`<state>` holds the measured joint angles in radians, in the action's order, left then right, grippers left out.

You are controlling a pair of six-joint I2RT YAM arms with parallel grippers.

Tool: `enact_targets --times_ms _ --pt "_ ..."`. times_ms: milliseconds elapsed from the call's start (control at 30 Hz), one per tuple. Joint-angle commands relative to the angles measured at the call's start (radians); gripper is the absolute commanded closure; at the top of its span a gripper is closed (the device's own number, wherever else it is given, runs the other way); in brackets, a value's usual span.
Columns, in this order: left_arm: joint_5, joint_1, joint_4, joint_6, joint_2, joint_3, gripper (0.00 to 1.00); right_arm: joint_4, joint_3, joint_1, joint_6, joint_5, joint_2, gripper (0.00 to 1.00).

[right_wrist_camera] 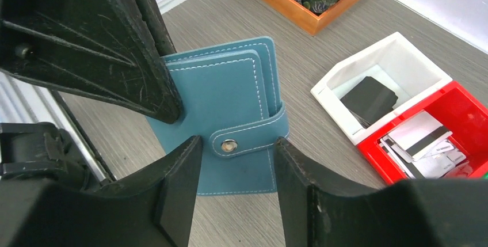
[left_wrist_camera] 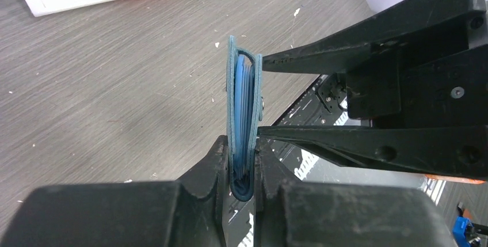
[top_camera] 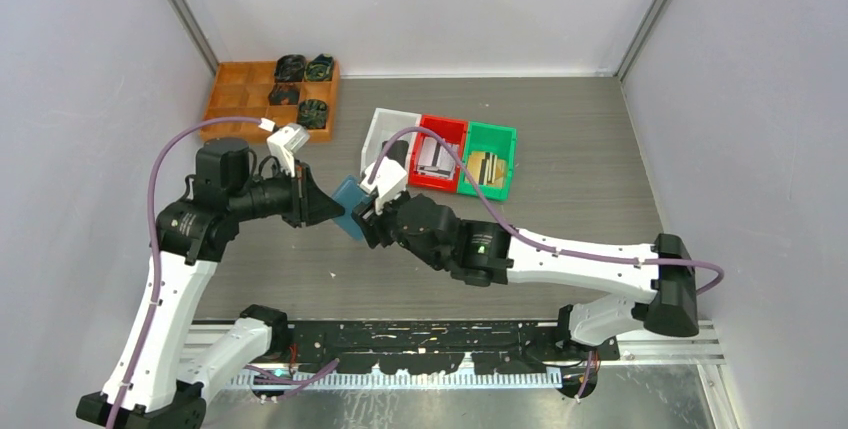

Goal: Take the credit cards out of the card holder
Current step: Open the card holder.

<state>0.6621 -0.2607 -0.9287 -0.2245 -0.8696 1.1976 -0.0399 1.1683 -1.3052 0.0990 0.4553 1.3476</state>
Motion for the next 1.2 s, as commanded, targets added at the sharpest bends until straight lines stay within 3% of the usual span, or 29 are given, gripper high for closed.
enact_targets --times_ms 0,200,367,600,667,700,767,833,967,1167 --pt "0.012 -0.002 0.079 0.002 0.022 0.004 1.00 0.094 0.077 -0.020 -0.031 0.110 0.017 0.47" --pt "0.017 -0.003 0.086 0.002 0.020 0.003 1.00 0.116 0.085 -0.027 -0.031 0.148 0.051 0.59" --pt "0.021 -0.002 0.074 0.010 0.014 0.024 1.00 0.112 0.100 -0.043 -0.074 0.223 0.078 0.81" --pt "0.005 -0.002 0.077 0.019 0.015 0.038 1.00 0.091 0.089 -0.061 -0.095 0.305 0.097 0.88" --pt "0.000 -0.002 0.080 0.020 0.012 0.039 1.00 0.092 0.082 -0.062 -0.075 0.310 0.093 0.87" --pt "-0.004 -0.002 0.082 0.020 0.011 0.039 1.00 0.092 0.081 -0.065 -0.062 0.308 0.090 0.80" --pt "-0.009 -0.002 0.089 0.018 0.012 0.036 1.00 0.097 0.080 -0.071 -0.038 0.308 0.082 0.54" --pt "-0.009 -0.002 0.095 0.013 0.011 0.029 1.00 0.120 0.073 -0.083 -0.026 0.314 0.076 0.43" --pt "-0.011 -0.002 0.097 0.011 0.015 0.025 1.00 0.152 0.072 -0.105 -0.010 0.329 0.084 0.40" --pt "-0.015 -0.002 0.098 0.011 0.022 0.034 1.00 0.139 0.088 -0.108 0.008 0.349 0.113 0.48"
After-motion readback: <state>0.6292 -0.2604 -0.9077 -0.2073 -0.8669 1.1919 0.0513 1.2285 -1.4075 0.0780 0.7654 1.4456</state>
